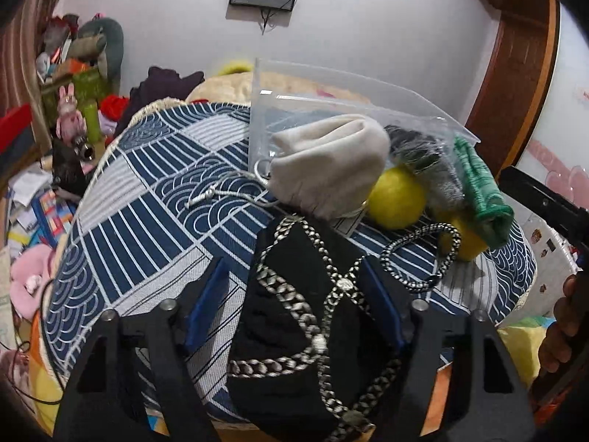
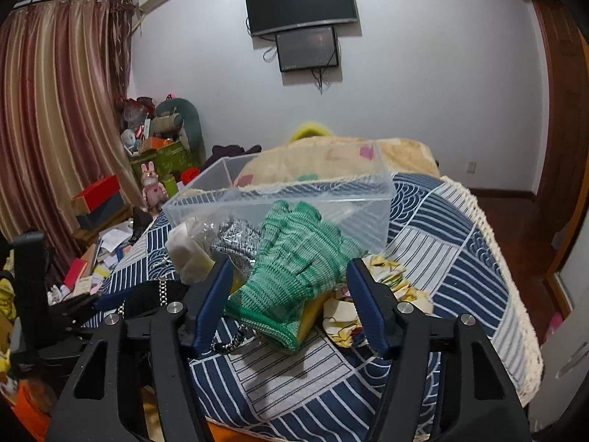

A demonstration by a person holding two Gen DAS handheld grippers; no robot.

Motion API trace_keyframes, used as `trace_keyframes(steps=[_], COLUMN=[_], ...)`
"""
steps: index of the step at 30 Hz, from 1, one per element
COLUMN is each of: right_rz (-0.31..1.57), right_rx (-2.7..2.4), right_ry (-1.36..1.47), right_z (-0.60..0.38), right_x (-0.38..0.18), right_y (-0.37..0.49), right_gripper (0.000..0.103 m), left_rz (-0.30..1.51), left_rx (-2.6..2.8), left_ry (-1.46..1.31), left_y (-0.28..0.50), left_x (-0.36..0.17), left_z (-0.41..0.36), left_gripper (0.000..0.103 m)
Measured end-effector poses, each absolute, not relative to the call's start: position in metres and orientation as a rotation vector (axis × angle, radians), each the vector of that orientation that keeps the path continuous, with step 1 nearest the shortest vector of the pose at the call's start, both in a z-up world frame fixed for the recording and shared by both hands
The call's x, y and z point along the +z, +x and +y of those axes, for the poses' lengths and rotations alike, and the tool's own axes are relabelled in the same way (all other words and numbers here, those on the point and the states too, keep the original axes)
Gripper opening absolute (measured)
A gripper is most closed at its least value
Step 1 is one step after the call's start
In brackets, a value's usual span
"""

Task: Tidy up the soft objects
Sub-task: 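Grasp the black chain-trimmed cap with the left tool while the right tool grasps the green knit glove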

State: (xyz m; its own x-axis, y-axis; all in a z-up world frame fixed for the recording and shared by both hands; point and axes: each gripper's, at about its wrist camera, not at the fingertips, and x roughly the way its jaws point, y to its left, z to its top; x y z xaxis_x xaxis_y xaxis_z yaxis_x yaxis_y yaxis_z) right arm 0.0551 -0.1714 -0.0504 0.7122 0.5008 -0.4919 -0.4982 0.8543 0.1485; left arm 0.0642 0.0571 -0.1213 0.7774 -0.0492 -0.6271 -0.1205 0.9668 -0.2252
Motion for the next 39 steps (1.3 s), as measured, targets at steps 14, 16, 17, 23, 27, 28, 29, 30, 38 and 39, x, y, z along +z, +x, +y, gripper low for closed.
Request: trace_keyframes(steps=[14, 16, 17, 23, 27, 28, 29, 30, 38, 39], right_rz=[0.646, 0.649, 0.649, 0.616, 0.576, 0.57, 0.564, 0.555, 0.507, 0.501], right_rx=[0.55, 0.554, 0.552, 0.543, 0.535, 0.533, 0.533, 0.529, 0.512, 0.511], right_ry=[0.051, 0.066, 0.072, 0.091, 0.096, 0.095, 0.096, 0.096, 0.086, 0.083], right_z=[-0.166, -0.17, -0.172, -0.182, -0.188, -0.188, -0.189, -0.19, -0.193, -0.193], right_x=[-0.065, -0.066, -0.065, -0.057, -0.046, -0.044, -0.042, -0.04, -0.026, -0.024], right_y=[0.074, 0.074, 0.074, 0.068, 0.062, 0.062, 0.062, 0.061, 0.061, 0.061], right_gripper=[0.034, 0.027, 0.024, 0.019, 0.019, 0.019, 0.019, 0.019, 0.019, 0.019], left_rz=[0.643, 0.629, 0.621, 0.59, 0.545, 0.533, 0.519, 0.504, 0.398, 0.387], left_rx=[0.013, 0.018, 0.023, 0.042, 0.06, 0.066, 0.07, 0.075, 0.066, 0.063], left_ry=[-0.292, -0.285, -0.284, -0.254, -0.23, -0.225, -0.221, -0.217, -0.186, -0.186], left_y=[0.059, 0.056, 0.055, 0.045, 0.037, 0.035, 0.034, 0.033, 0.035, 0.037], left_x=[-0.122, -0.119, -0.117, -0.103, -0.088, -0.084, -0.079, -0.074, -0.036, -0.032], left_z=[0.058, 0.056, 0.057, 0.057, 0.057, 0.057, 0.057, 0.058, 0.065, 0.066], left_gripper=[0.025, 0.023, 0.022, 0.017, 0.017, 0.017, 0.017, 0.017, 0.017, 0.017])
